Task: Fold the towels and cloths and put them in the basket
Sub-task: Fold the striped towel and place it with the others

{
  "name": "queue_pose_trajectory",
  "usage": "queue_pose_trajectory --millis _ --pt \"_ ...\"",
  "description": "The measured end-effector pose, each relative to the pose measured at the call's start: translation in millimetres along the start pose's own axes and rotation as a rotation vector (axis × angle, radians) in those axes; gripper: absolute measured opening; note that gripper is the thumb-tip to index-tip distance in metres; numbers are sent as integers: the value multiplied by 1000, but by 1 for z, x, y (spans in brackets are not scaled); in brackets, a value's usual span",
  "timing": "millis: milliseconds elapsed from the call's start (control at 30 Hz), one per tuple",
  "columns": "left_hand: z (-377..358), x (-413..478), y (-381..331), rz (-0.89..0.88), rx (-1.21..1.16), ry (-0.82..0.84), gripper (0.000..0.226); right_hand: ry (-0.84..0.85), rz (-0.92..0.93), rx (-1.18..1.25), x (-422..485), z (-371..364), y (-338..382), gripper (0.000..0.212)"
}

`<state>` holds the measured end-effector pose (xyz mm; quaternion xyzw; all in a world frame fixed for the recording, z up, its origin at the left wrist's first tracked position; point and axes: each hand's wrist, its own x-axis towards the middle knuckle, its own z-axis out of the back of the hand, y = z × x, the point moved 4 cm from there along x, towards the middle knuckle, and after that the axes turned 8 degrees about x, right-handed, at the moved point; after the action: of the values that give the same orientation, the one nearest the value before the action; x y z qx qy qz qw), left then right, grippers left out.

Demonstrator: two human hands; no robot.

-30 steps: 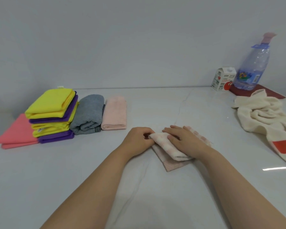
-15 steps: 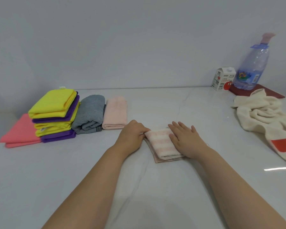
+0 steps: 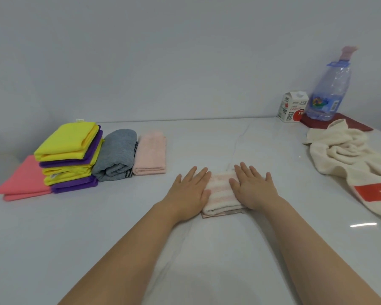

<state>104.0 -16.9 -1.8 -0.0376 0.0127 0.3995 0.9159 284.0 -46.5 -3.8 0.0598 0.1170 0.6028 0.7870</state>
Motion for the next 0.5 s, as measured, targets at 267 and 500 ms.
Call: queue_pose_trajectory --millis 267,500 --pt "18 5 7 49 -183 30 69 -74 -34 285 10 6 -23 43" --pt "41 23 8 217 -350 169 60 -29 109 401 3 7 2 37"
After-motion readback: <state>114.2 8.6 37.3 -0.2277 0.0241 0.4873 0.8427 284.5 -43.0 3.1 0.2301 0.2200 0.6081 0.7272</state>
